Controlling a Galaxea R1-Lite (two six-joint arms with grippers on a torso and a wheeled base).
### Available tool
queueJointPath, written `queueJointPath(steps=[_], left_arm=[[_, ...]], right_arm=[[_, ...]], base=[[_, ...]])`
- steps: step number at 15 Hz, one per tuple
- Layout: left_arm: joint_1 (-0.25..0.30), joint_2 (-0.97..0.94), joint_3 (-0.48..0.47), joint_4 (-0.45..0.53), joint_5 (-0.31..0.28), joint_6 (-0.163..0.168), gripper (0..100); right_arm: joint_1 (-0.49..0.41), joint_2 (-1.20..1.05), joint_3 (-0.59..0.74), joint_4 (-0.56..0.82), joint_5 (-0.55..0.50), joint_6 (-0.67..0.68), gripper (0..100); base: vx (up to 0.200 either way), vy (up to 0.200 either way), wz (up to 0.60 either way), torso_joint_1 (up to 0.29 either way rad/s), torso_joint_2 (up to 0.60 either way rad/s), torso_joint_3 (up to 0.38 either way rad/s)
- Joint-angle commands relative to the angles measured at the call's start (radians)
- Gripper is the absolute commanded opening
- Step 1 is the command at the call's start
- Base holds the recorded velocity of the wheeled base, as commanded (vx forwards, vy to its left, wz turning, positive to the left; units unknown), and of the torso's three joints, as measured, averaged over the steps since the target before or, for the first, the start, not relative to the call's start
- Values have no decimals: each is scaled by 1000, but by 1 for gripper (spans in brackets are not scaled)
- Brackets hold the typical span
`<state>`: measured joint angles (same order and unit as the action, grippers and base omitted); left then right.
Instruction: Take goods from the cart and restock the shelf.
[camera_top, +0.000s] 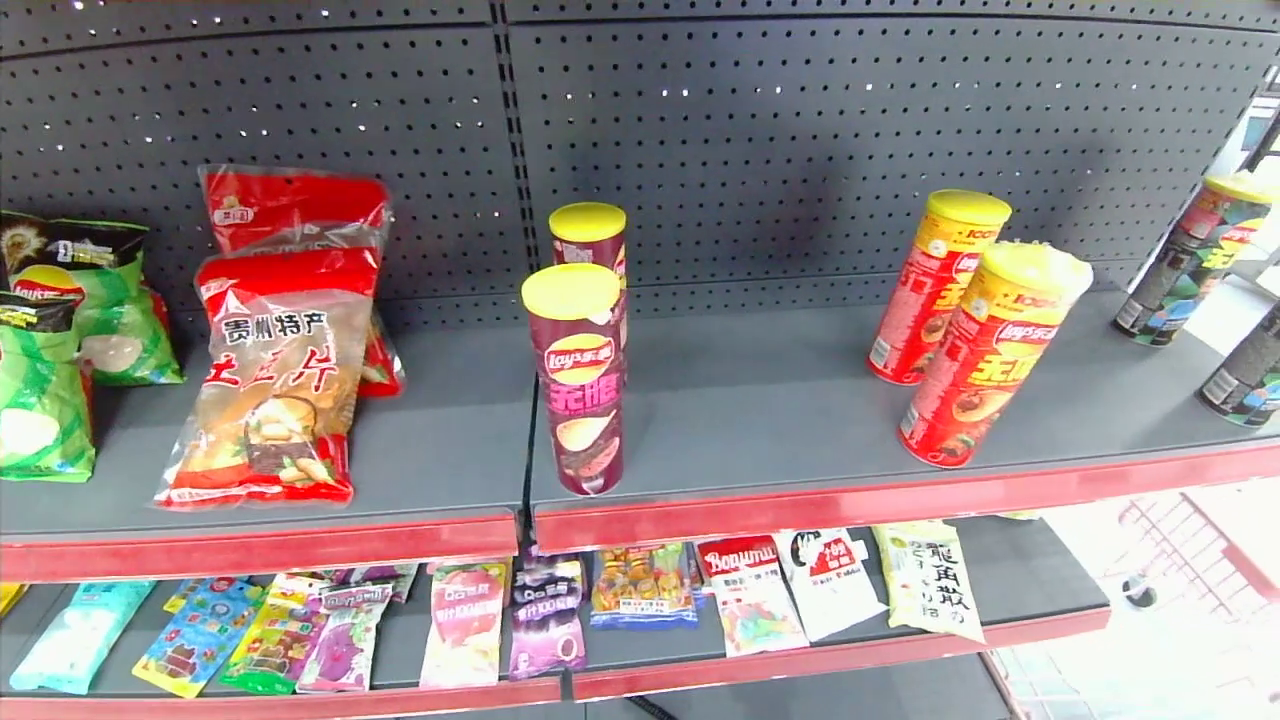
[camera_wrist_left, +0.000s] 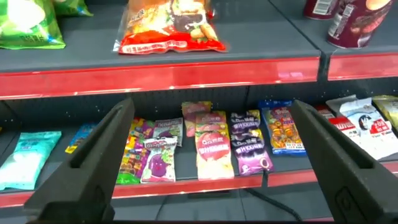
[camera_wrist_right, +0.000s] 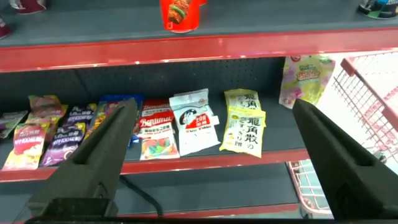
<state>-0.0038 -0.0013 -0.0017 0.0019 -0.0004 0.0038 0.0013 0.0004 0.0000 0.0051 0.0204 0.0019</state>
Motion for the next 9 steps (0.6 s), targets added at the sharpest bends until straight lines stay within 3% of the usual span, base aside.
queueJointPath(steps=[1, 2, 9], left_arm=[[-1, 1, 0, 1, 0, 1, 100], [-1, 1, 0, 1, 0, -1, 100], [-1, 1, 0, 1, 0, -1, 100]], right_arm=[[2, 1, 0, -1, 1, 0, 100], [0, 1, 0, -1, 1, 0, 100], [0, 1, 0, -1, -2, 0, 100]], base=[[0, 0, 0, 0, 0, 0], [0, 0, 0, 0, 0, 0], [0, -200, 0, 0, 2, 4]])
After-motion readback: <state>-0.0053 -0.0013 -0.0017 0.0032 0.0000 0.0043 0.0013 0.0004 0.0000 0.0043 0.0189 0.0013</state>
